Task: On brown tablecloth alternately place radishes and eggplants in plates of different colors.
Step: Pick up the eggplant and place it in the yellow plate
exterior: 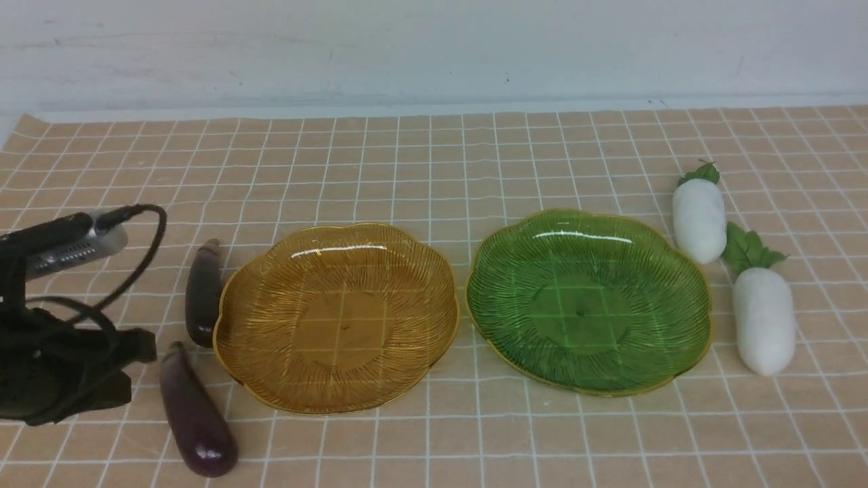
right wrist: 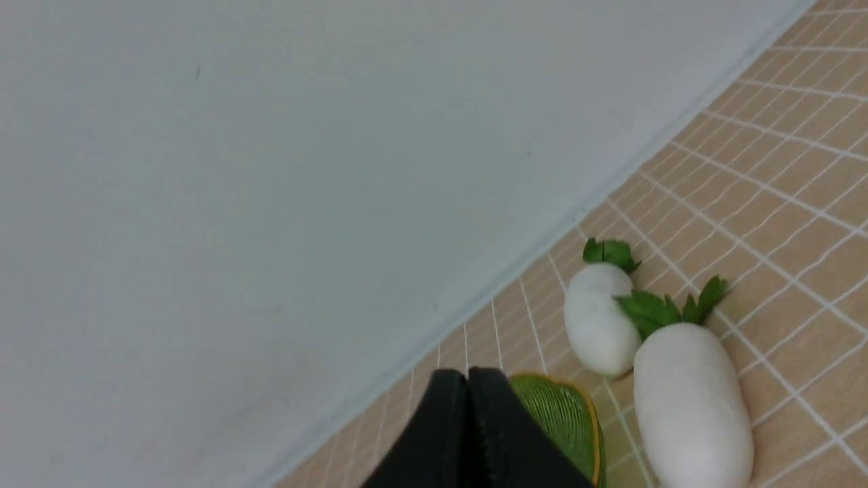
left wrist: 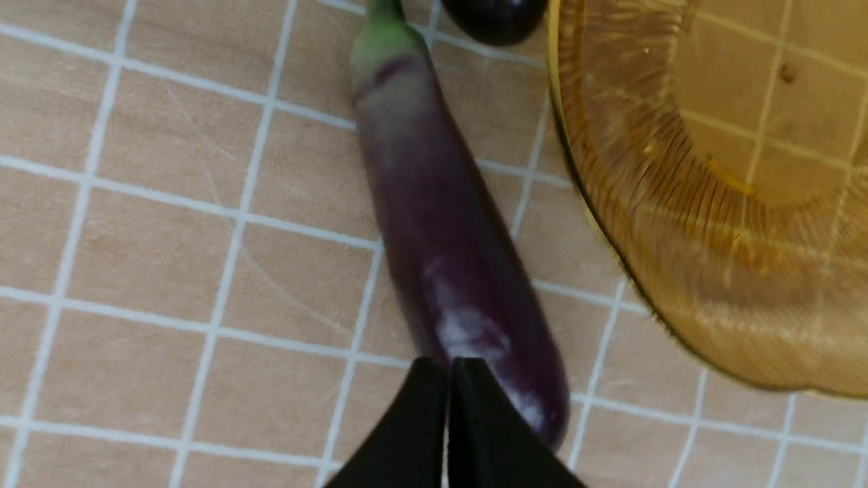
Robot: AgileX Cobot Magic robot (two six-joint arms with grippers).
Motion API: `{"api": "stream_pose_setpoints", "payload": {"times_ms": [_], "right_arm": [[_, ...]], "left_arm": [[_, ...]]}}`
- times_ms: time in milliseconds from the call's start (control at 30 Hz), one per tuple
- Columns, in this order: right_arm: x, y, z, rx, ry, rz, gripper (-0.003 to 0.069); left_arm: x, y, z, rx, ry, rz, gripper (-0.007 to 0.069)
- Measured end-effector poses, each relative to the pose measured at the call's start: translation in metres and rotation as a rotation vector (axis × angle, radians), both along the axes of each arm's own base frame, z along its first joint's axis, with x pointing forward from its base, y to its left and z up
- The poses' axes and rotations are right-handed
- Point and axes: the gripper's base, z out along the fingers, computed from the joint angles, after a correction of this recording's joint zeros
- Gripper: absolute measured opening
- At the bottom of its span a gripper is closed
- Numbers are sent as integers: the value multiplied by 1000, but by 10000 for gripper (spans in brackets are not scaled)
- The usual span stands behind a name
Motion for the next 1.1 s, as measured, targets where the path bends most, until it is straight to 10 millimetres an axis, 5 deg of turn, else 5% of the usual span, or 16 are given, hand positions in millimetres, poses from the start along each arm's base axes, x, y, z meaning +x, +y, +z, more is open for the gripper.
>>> {"api": "stream_pose_setpoints", "payload": {"times_ms": [333, 567, 767, 933, 1100], "right_arm": [[20, 27, 60, -346, 316, 382, -15], [36, 38, 84, -454, 461, 626, -15], [37, 38, 85, -471, 459, 633, -15], [37, 38, 85, -481, 455, 633, -15], [37, 37, 85, -504, 447, 634, -15]], "left_arm": [[26, 2, -26, -40, 68, -16, 97], [39, 2, -50, -95, 120, 36, 329], [44, 2, -67, -110, 166, 53, 479], [47, 3, -78, -113, 196, 59, 483], [48, 5, -80, -90, 204, 41, 329]]}}
